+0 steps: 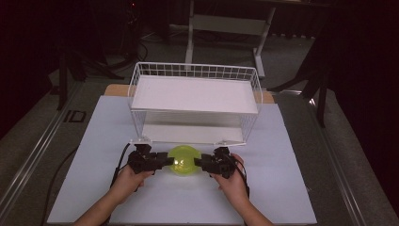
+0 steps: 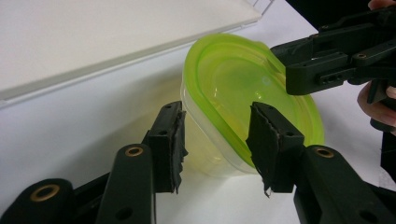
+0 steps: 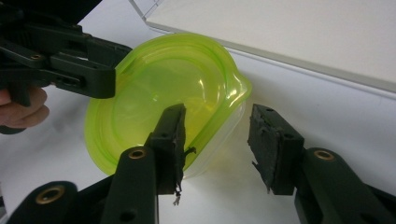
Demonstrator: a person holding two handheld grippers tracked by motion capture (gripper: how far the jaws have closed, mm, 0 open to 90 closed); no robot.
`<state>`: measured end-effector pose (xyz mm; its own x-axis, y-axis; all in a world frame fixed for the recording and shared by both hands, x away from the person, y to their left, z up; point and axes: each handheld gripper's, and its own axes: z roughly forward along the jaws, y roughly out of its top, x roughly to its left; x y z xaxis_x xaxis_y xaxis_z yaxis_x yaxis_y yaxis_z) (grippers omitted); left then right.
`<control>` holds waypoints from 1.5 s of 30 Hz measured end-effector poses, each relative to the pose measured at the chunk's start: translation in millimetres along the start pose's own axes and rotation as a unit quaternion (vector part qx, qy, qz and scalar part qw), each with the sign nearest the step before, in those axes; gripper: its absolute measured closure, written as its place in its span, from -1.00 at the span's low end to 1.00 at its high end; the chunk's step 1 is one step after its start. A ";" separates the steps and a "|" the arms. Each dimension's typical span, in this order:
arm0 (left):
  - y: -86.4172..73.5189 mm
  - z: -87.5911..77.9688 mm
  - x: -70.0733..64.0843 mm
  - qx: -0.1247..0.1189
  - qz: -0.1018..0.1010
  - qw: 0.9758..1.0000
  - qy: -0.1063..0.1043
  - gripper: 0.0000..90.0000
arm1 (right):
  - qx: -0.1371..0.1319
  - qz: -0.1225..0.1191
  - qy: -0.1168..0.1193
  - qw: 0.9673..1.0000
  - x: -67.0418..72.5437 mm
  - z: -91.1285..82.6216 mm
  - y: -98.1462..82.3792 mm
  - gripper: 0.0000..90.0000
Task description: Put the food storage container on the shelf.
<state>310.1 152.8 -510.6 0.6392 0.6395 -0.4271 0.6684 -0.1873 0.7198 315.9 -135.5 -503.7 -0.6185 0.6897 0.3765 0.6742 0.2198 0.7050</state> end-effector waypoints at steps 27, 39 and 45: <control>-8.8 -10.2 -39.5 0.024 -0.008 0.999 0.035 0.80 | 0.010 0.004 -0.008 1.000 18.1 -18.5 -7.5 0.76; 28.0 -12.3 -50.3 -0.059 0.038 0.997 0.045 0.82 | -0.051 -0.003 -0.032 0.998 16.9 -45.2 21.3 0.76; 35.6 -1.4 -40.6 -0.066 0.038 0.996 0.037 0.81 | -0.058 -0.002 -0.051 0.997 10.0 -46.1 32.2 0.76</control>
<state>307.4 121.1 -466.8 0.6536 0.6808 -0.3306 0.5600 -0.1413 0.8163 312.8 -153.4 -449.6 -0.5730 0.7564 0.3154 0.6173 0.1452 0.7732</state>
